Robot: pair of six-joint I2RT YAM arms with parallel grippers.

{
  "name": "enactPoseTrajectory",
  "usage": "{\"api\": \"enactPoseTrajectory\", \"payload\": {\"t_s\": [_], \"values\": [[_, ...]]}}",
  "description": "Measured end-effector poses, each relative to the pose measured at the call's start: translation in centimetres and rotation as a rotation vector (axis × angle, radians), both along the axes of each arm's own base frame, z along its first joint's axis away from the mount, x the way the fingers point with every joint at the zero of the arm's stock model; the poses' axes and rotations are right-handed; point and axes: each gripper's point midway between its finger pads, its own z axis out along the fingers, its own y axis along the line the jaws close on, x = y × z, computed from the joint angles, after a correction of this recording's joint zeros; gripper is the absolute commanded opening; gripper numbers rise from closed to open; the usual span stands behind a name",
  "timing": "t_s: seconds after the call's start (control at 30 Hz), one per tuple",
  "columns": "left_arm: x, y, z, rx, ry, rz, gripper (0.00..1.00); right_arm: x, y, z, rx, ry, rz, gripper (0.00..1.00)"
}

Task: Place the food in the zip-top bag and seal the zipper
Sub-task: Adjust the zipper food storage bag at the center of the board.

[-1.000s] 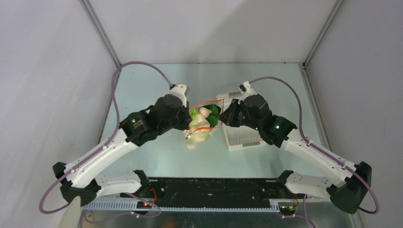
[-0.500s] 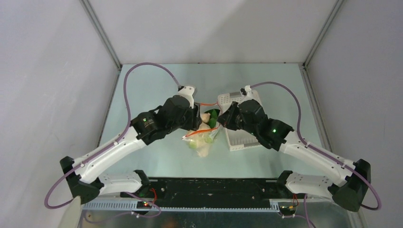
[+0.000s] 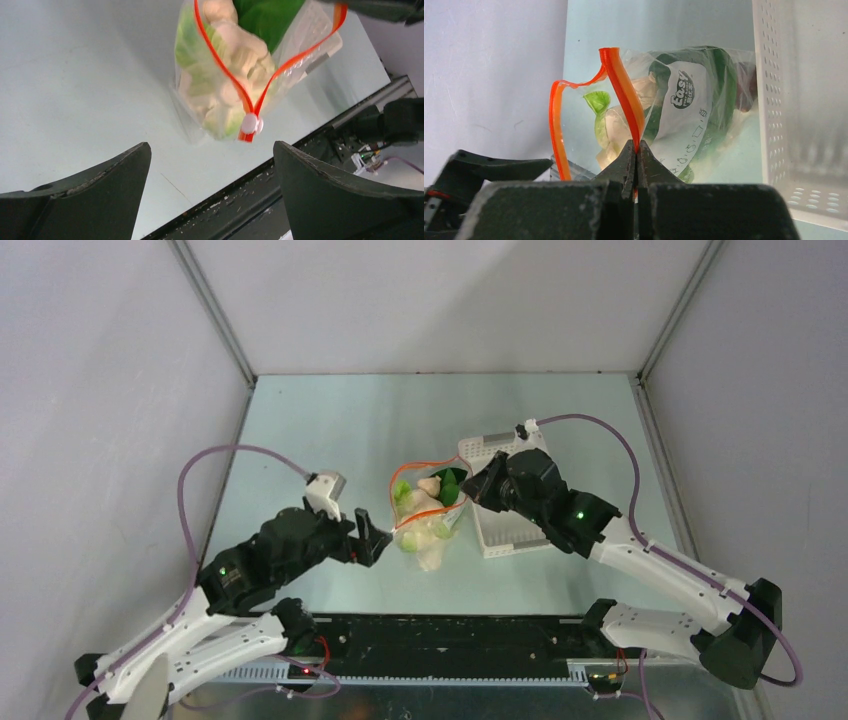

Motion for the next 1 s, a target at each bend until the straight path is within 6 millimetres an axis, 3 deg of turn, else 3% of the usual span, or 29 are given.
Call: {"api": "enactPoseTrajectory", "payload": {"t_s": [0.07,0.2,0.43,0.67,1.0], "values": [[-0.8,0.1,-1.2,-0.019,0.010,-0.026,0.99,0.0,0.0,0.0,0.002,0.003,-0.001,0.00],[-1.6,-0.9,-3.2,-0.034,0.037,-0.088,0.87,0.0,0.1,-0.1,0.008,0.010,-0.005,0.00],[-0.6,-3.1,-2.8,-0.060,-0.004,-0.132,0.59,0.0,0.1,-0.1,0.012,0.013,-0.006,0.00],[-0.5,-4.4,-3.5,-0.109,-0.044,-0.179,0.54,0.1,-0.1,-0.5,0.024,0.027,-0.023,0.00],[-0.7,-4.5,-5.5,-0.136,-0.058,-0.181,0.49,0.3,-0.4,-0.5,0.047,0.043,-0.034,0.00]]}}
